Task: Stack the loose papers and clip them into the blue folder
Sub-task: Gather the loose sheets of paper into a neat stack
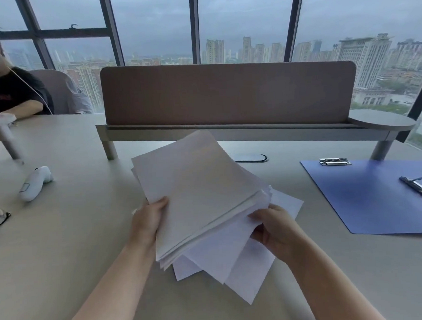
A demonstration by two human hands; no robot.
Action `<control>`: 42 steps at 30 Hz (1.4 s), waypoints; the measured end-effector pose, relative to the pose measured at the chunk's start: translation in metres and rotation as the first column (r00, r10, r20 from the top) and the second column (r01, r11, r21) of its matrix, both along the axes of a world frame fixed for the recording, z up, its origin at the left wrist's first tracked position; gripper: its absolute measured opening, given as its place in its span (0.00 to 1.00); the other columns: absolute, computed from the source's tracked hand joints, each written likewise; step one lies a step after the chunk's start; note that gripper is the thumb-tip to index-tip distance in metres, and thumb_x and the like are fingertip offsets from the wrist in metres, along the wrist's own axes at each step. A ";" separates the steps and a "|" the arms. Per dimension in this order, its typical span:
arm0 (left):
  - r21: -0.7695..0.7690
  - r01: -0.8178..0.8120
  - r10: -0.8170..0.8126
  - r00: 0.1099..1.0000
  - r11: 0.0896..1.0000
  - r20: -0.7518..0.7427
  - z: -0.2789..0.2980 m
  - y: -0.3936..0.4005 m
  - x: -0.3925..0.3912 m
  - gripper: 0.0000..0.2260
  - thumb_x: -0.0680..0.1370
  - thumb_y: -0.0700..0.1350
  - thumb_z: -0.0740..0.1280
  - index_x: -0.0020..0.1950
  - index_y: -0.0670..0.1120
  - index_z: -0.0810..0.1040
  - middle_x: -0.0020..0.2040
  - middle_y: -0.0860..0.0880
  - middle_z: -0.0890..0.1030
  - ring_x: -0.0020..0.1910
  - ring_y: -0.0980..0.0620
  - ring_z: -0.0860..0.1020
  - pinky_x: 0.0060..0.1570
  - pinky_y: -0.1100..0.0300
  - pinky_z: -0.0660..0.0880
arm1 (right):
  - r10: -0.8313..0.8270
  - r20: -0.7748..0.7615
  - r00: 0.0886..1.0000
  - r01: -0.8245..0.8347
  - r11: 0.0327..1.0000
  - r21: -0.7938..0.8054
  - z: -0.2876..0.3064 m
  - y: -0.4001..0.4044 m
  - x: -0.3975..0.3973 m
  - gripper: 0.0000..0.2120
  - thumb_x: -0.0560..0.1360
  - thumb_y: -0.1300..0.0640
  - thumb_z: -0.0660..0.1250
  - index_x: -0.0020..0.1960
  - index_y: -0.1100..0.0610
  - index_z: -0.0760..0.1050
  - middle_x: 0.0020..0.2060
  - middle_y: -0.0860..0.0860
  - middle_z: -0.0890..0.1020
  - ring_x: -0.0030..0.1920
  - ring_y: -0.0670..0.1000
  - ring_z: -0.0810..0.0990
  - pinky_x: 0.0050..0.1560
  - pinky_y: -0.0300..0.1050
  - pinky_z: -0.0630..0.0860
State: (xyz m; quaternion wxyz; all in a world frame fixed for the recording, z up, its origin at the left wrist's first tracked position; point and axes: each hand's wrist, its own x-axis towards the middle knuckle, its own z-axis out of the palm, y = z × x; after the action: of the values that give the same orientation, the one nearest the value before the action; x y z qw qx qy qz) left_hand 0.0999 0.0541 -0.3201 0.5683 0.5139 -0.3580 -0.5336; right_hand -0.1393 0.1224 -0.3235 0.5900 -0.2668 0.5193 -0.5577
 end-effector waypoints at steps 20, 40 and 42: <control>-0.068 -0.055 0.063 0.991 0.996 0.120 -0.002 0.003 -0.006 0.05 0.80 0.39 0.63 0.53 0.46 0.76 0.42 0.51 0.79 0.36 0.57 0.75 0.25 0.72 0.71 | 0.100 0.253 0.962 -0.048 0.977 -0.206 0.009 0.013 0.025 0.18 0.82 0.71 0.53 0.64 0.64 0.78 0.59 0.64 0.83 0.59 0.64 0.82 0.58 0.59 0.80; 0.186 0.072 -0.092 0.991 0.980 0.101 -0.014 -0.014 0.017 0.14 0.76 0.51 0.70 0.50 0.40 0.79 0.43 0.41 0.82 0.38 0.45 0.79 0.39 0.54 0.77 | -0.057 -0.109 0.992 0.071 0.988 0.134 0.012 -0.003 0.011 0.15 0.74 0.61 0.73 0.56 0.69 0.78 0.54 0.66 0.83 0.46 0.59 0.84 0.47 0.55 0.83; 0.185 0.096 -0.118 0.987 0.978 0.112 -0.011 -0.012 0.012 0.07 0.80 0.46 0.66 0.49 0.42 0.76 0.39 0.46 0.78 0.35 0.48 0.77 0.30 0.58 0.73 | 0.072 -0.219 0.973 -0.043 0.990 0.133 0.005 -0.001 0.016 0.12 0.75 0.65 0.71 0.57 0.69 0.79 0.51 0.64 0.85 0.44 0.58 0.84 0.44 0.49 0.83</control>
State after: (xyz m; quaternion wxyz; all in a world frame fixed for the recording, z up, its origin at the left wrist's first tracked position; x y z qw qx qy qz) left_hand 0.1122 0.0418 -0.3310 0.4670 0.5748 -0.3699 -0.5609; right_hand -0.1236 0.1213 -0.3182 0.5595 -0.3045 0.6091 -0.4725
